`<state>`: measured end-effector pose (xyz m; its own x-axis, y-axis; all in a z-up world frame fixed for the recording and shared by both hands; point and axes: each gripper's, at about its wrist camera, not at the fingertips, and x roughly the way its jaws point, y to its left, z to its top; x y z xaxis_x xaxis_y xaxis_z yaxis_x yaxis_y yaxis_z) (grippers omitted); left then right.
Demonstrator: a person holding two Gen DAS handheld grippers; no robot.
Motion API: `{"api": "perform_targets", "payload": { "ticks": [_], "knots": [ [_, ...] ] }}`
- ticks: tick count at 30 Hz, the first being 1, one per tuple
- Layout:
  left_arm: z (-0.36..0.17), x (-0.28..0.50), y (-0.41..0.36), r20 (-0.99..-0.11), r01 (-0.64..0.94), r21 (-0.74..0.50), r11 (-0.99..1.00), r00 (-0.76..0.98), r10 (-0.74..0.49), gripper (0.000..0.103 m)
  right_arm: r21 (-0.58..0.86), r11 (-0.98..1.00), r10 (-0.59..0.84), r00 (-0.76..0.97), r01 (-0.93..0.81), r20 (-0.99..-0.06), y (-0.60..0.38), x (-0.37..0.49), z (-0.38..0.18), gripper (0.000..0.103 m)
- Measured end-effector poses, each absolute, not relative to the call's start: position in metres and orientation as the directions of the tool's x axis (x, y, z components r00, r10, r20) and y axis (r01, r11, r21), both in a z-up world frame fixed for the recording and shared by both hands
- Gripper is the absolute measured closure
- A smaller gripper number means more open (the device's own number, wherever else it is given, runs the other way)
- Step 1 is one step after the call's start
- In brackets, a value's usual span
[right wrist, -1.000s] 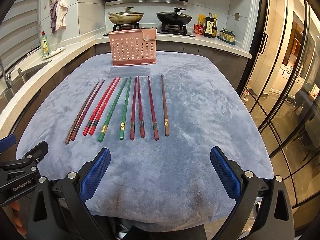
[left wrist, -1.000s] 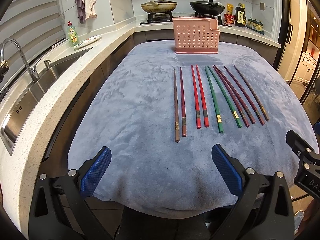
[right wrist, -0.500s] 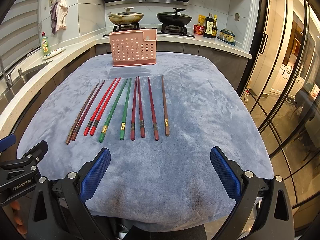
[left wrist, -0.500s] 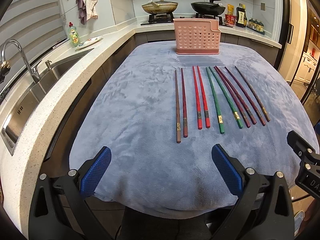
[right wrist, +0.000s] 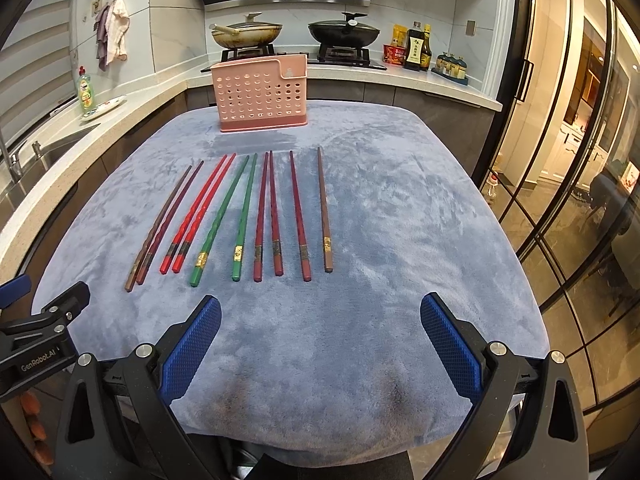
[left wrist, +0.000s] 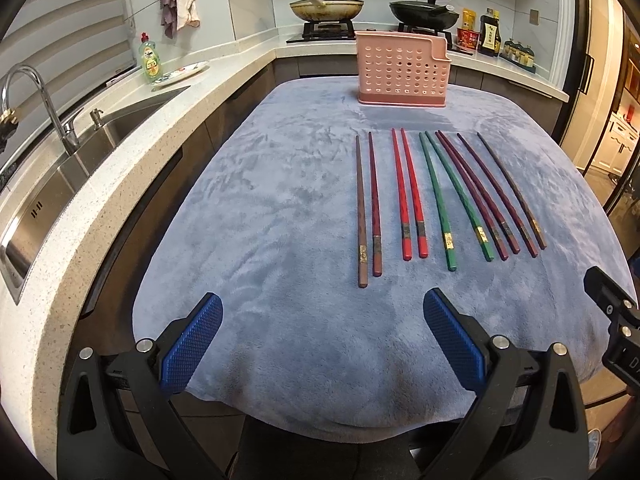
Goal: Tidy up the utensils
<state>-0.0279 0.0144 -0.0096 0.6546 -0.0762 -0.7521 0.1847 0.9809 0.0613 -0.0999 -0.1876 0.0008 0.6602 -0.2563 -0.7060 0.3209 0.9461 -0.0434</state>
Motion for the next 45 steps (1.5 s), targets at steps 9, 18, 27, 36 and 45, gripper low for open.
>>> {"api": "perform_targets", "payload": {
  "ticks": [9,18,27,36,45],
  "knots": [
    [-0.017,-0.014,0.016,-0.762,0.169,0.064,0.984,0.645,-0.061,0.007,-0.033,0.945,-0.25,0.652,0.326,-0.715,-0.197,-0.089,-0.005,0.007],
    [-0.024,0.002,0.01,-0.782,0.177,0.071,0.982,0.621,-0.056,0.007,-0.033,0.944,-0.253,0.654,0.329,-0.713,-0.205,-0.068,-0.012,0.007],
    [-0.042,0.035,0.014,-0.797,0.16,0.068,0.985,0.602,-0.043,0.007,-0.035,0.932,-0.275,0.639,0.362,-0.718,-0.229,-0.037,-0.022,0.008],
    [-0.068,0.054,0.008,-0.829,0.173,0.088,0.981,0.559,-0.024,0.007,-0.032,0.929,-0.268,0.61,0.369,-0.746,-0.24,-0.012,-0.037,0.015],
    [-0.082,0.062,0.015,-0.851,0.156,0.072,0.985,0.525,-0.021,0.008,-0.025,0.931,-0.256,0.602,0.365,-0.757,-0.241,0.004,-0.041,0.018]
  ]
}}
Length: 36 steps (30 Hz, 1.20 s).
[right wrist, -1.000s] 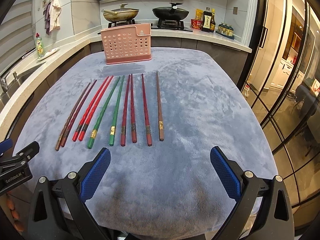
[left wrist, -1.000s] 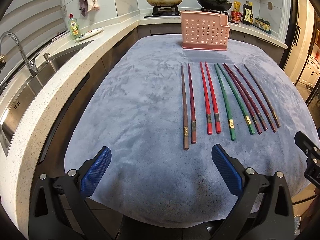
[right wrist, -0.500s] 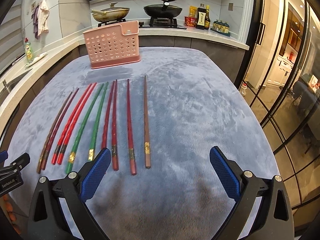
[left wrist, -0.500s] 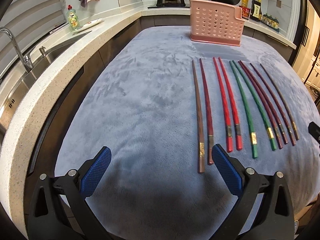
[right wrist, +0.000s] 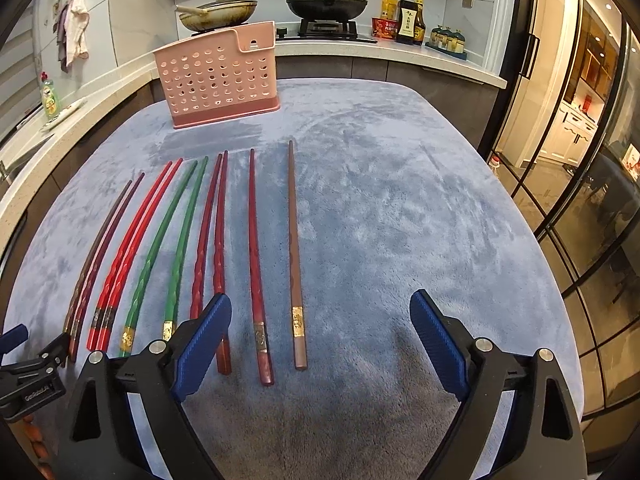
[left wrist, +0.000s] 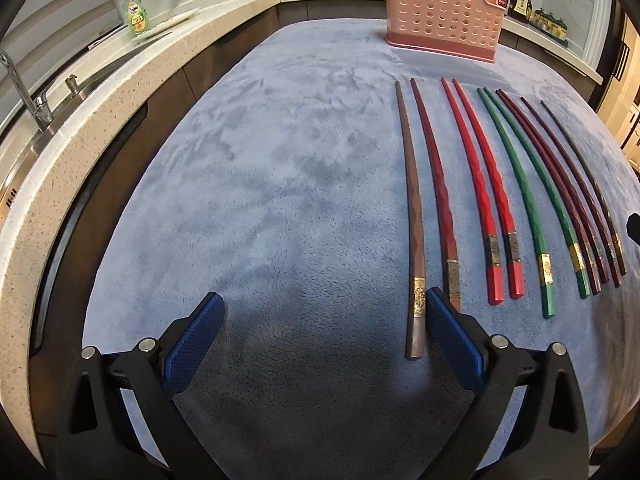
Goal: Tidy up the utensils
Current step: 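Close the left tool on one brown chopstick while the right tool grasps the other brown chopstick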
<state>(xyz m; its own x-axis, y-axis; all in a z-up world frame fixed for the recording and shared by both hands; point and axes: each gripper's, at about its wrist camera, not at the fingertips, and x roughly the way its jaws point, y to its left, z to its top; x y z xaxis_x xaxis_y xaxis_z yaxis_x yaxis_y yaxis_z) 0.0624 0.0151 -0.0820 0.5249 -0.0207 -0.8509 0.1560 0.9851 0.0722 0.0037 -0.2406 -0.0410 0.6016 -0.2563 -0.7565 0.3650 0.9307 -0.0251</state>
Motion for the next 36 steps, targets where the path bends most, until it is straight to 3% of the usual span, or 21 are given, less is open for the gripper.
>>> {"api": "perform_targets", "payload": {
  "ticks": [9,12,23,33,36],
  "knots": [
    [-0.082,0.064,0.011,-0.854,0.17,0.052,0.984,0.519,-0.045,0.02,-0.014,0.932,-0.242,0.591,0.363,-0.769,-0.244,0.013,-0.046,0.023],
    [-0.082,0.066,0.01,-0.856,0.17,0.045,0.984,0.515,-0.05,0.023,-0.004,0.931,-0.234,0.588,0.366,-0.775,-0.247,0.015,-0.048,0.03],
    [-0.083,0.068,0.008,-0.857,0.167,0.044,0.985,0.512,-0.049,0.023,0.042,0.933,-0.179,0.564,0.357,-0.806,-0.256,0.025,-0.062,0.061],
    [-0.083,0.068,0.008,-0.858,0.167,0.045,0.985,0.512,-0.048,0.023,0.029,0.94,-0.179,0.565,0.34,-0.805,-0.253,0.024,-0.07,0.07],
    [-0.083,0.068,0.008,-0.858,0.166,0.042,0.985,0.511,-0.049,0.023,0.031,0.943,-0.173,0.567,0.331,-0.805,-0.253,0.023,-0.069,0.078]
  ]
}}
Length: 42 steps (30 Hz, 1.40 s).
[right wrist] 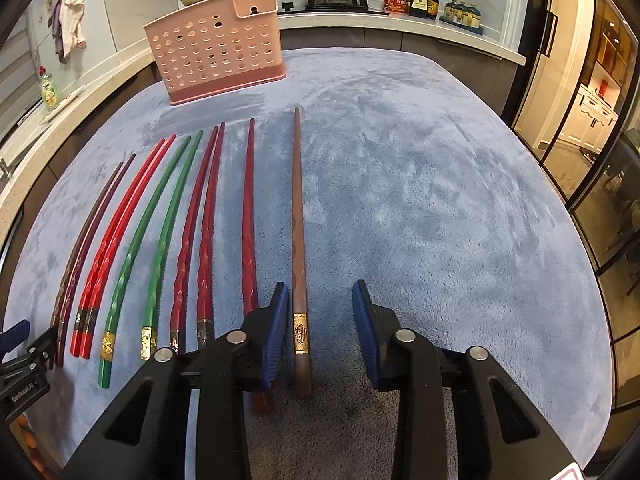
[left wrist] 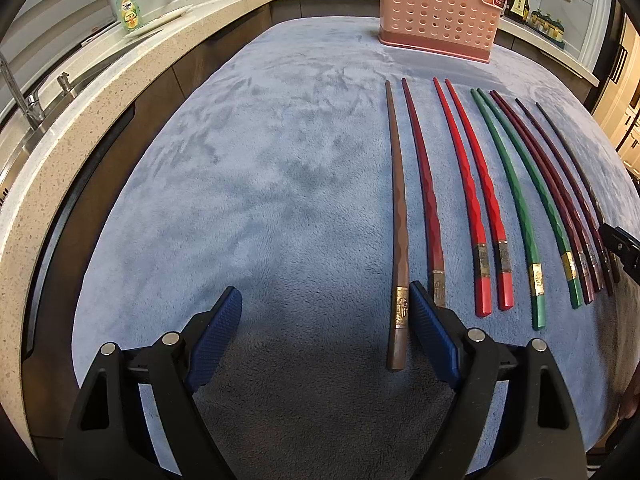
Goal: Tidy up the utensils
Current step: 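Close the left tool on one brown chopstick while the right tool grasps the other brown chopstick, then lift both brown chopsticks upright and carry them over the pink caddy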
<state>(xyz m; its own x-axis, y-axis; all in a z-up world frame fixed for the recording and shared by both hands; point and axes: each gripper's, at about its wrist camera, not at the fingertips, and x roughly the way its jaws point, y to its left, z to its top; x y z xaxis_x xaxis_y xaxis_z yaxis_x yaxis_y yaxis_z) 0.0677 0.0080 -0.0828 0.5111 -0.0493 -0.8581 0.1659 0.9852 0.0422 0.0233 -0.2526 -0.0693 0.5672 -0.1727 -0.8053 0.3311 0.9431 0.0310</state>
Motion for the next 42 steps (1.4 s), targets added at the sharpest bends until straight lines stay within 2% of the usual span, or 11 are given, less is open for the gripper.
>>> {"api": "perform_targets", "payload": {
  "ticks": [2,5,7,14,16,18,27,32,42],
  "knots": [
    [-0.083,0.068,0.007,-0.859,0.167,0.041,0.985,0.51,-0.051,0.025,0.032,0.945,-0.168,0.569,0.325,-0.805,-0.252,0.023,-0.069,0.085],
    [-0.082,0.067,0.004,-0.859,0.186,0.037,0.982,0.509,-0.064,0.033,0.038,0.948,-0.156,0.568,0.314,-0.808,-0.252,0.021,-0.068,0.095],
    [-0.08,0.065,0.001,-0.858,0.206,0.034,0.978,0.507,-0.077,0.045,0.039,0.95,-0.152,0.567,0.31,-0.81,-0.251,0.019,-0.067,0.095],
    [-0.075,0.062,-0.006,-0.862,0.246,0.013,0.969,0.493,-0.114,0.075,0.053,0.952,-0.138,0.579,0.301,-0.803,-0.252,0.009,-0.057,0.096],
    [-0.073,0.061,-0.006,-0.864,0.252,0.003,0.968,0.487,-0.124,0.089,0.058,0.952,-0.136,0.586,0.3,-0.799,-0.253,0.006,-0.052,0.096],
    [-0.071,0.06,-0.005,-0.866,0.253,-0.008,0.967,0.481,-0.133,0.093,0.063,0.952,-0.136,0.596,0.301,-0.792,-0.254,0.003,-0.045,0.096],
    [-0.05,0.055,0.011,-0.859,0.224,-0.057,0.973,0.486,-0.162,0.095,0.099,0.952,-0.122,0.66,0.288,-0.741,-0.258,-0.007,-0.004,0.096],
    [-0.016,0.059,0.021,-0.827,0.21,-0.104,0.972,0.524,-0.202,0.096,0.146,0.952,-0.098,0.718,0.269,-0.689,-0.262,-0.009,0.031,0.096],
    [0.087,0.119,0.018,-0.676,0.225,-0.115,0.968,0.697,-0.242,0.096,0.2,0.959,-0.065,0.839,0.202,-0.54,-0.279,0.031,0.118,0.096]
  ]
}}
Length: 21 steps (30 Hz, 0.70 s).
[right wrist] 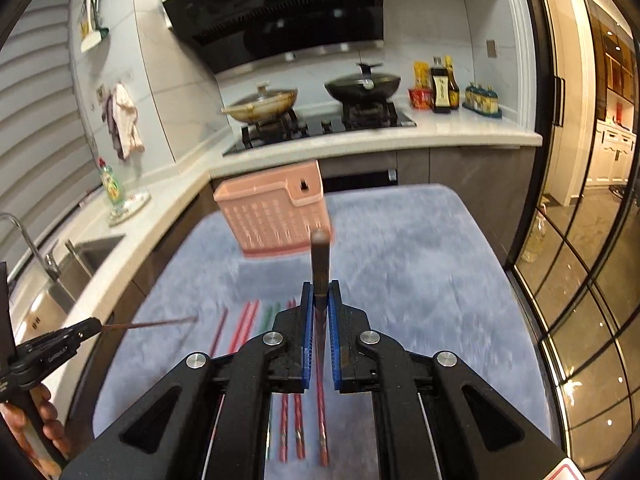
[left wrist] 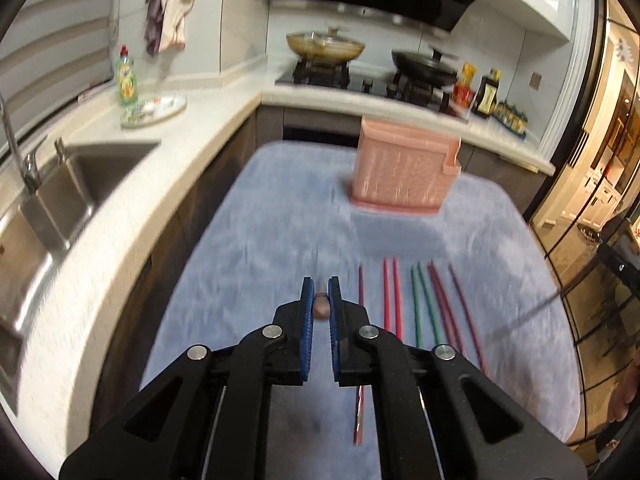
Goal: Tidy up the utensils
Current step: 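Lift both brown chopsticks upright and carry them over the pink caddy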
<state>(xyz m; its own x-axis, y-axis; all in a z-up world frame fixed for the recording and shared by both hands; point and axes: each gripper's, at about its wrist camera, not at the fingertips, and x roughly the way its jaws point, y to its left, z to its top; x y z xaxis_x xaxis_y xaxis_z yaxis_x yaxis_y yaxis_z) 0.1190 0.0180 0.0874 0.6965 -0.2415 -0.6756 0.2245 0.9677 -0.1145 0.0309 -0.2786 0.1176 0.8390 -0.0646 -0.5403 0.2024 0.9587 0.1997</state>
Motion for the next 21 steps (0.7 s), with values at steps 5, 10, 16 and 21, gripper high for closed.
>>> {"api": "perform_targets", "payload": {
  "ticks": [5,10,16,21],
  "knots": [
    [0.143,0.16,0.002,-0.574,0.244,-0.111,0.964,0.776,-0.262,0.096,0.241,0.957,-0.03,0.884,0.159,-0.466,-0.288,0.071,0.157,0.096],
    [0.199,0.202,-0.02,-0.463,0.263,-0.13,0.956,0.837,-0.293,0.096,0.296,0.948,-0.004,0.932,0.119,-0.362,-0.297,0.113,0.197,0.096],
    [0.249,0.25,-0.053,-0.328,0.28,-0.15,0.948,0.891,-0.315,0.096,0.347,0.934,0.013,0.961,0.087,-0.275,-0.305,0.182,0.227,0.096],
    [0.254,0.293,-0.079,-0.289,0.273,-0.167,0.947,0.905,-0.312,0.096,0.363,0.928,0.017,0.966,0.081,-0.259,-0.309,0.229,0.229,0.096]
  ]
}}
